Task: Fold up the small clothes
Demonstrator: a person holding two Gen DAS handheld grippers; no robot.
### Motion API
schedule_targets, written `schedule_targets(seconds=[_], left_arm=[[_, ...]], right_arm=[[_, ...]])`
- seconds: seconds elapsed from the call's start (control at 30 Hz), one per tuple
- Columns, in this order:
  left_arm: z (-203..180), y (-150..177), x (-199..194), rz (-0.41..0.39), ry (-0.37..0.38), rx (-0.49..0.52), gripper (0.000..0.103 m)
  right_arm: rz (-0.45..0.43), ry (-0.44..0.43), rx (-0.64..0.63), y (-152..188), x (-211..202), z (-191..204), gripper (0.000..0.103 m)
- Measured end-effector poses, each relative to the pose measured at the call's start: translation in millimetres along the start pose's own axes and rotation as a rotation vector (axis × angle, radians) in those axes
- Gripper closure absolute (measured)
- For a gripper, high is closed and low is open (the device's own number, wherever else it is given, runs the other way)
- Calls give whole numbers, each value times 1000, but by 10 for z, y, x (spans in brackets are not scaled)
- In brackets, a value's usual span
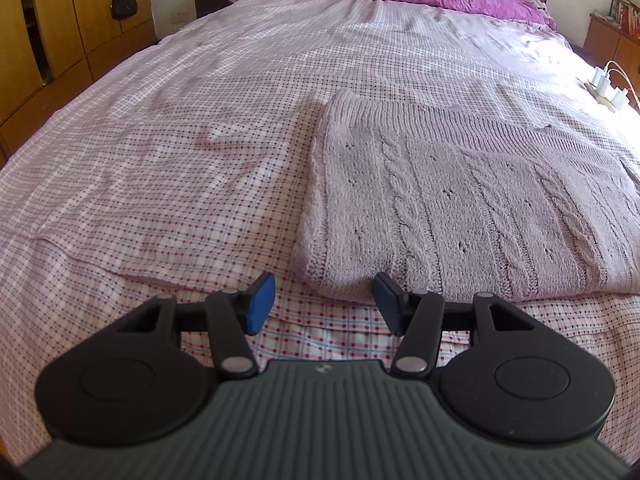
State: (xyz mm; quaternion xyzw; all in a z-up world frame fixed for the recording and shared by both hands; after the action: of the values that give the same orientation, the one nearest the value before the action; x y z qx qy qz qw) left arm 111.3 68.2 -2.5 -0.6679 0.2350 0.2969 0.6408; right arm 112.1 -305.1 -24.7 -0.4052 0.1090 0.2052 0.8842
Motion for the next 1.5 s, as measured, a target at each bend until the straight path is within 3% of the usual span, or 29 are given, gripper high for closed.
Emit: schedule_targets(seconds=[0.33, 0.37, 0.4, 0.47, 0.9, 1.07, 1.3, 1.5], left_arm=[[-29, 17, 29, -3, -7, 11, 47], [-37, 18, 33, -4, -8, 13, 47], [-43, 19, 37, -6, -8, 13, 47], [-50, 22, 39, -9, -7, 17, 47], [-4, 43, -1, -12, 11, 12, 47], [46, 35, -47, -11, 18, 3, 46], [156, -71, -132, -24, 18, 9, 46], [239, -196, -151, -30, 22, -1, 46]], right_arm=[[-29, -16, 46, -37, 79, -53, 32], [-34, -10, 43, -36, 82, -50, 41], [-40, 2, 48, -31, 88, -68, 59], [-45, 3, 77, -19, 88, -120, 65], [-54, 45, 107, -58, 169, -103, 58], [-72, 79, 67, -73, 155, -59, 67], [-90, 34, 86, -192, 100, 87, 69], [-98, -26, 42, -337, 44, 446, 70]])
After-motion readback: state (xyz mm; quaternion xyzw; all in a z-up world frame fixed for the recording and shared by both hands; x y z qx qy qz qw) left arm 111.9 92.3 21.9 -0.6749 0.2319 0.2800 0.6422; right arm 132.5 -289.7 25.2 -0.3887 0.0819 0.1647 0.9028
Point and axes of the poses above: each gripper's, at about its wrist camera, not at the fingertips, and x roughly the way its jaws point, z to its left, y to its underside, the point moved 9 cm from there along x, roughly the way its jaws point, and after that the axes turned 4 degrees about -z, right-handed, at the moved point
